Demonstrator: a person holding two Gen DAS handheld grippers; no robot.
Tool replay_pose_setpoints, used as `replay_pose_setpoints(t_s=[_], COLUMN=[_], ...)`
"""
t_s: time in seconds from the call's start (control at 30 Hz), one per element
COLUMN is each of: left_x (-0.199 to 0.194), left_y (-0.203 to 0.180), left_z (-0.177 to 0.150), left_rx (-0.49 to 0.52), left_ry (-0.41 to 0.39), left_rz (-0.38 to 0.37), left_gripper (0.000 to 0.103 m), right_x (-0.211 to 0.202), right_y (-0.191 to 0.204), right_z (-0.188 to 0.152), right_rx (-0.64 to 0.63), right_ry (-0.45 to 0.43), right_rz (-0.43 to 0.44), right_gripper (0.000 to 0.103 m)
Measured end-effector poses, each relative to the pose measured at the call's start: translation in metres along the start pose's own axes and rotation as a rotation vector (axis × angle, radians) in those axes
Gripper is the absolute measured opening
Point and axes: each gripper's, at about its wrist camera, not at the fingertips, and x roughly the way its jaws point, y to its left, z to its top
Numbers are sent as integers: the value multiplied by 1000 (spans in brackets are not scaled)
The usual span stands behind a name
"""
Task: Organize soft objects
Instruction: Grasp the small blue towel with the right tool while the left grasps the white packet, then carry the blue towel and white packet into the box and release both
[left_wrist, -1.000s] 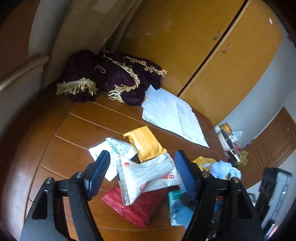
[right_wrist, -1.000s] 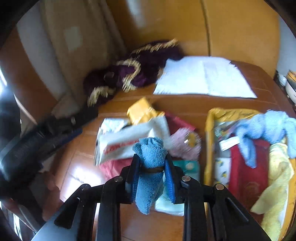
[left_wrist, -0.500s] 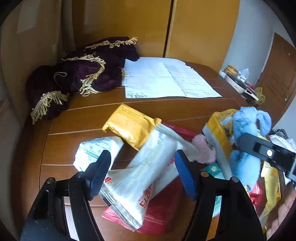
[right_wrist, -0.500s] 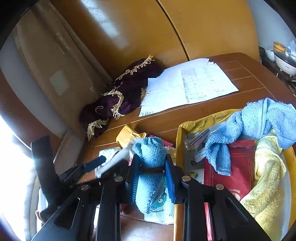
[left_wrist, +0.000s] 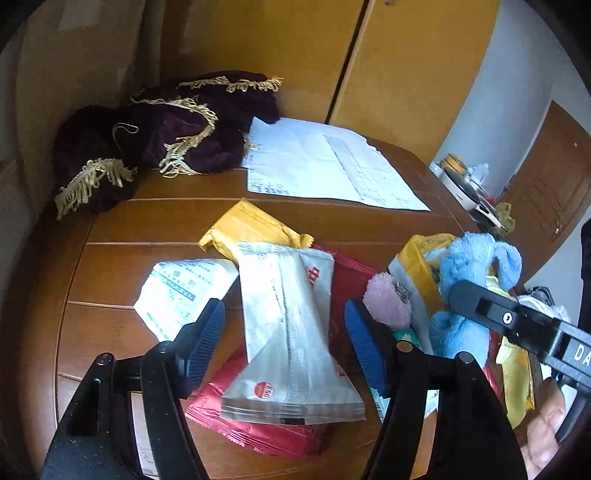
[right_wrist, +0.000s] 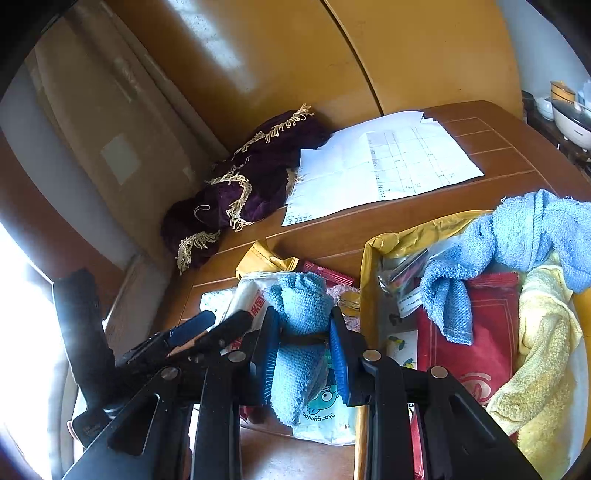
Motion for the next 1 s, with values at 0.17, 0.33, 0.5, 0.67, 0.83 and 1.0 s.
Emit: replay_pose_setpoints(t_s=[0.17, 0.33, 0.5, 0.67, 0.83, 1.0], left_x=[11, 0, -18, -35, -71, -109], left_y=[2, -2, -3, -5, -17, -52], left_z=[-3, -8, -9, -18, -47, -72], left_rx=[5, 16, -14, -55, -129, -162], left_ry=[35, -10, -77, -114, -174, -230], left_rz=[51, 74, -5, -93, -133, -242], left_gripper=[37, 20, 17, 17, 17, 17], right_x=[2, 1, -5, -28, -77, -117], right_y=[0, -1, 3, 4, -6, -24], right_z=[-1, -2, -3, -12, -37, -61], right_rx=[-4, -5, -18, -34, -64, -109], right_ry=[2, -4, -19, -27, -74, -108], right_rz=[1, 6, 30, 139, 231, 181], right_gripper=[27, 27, 27, 27, 27, 27])
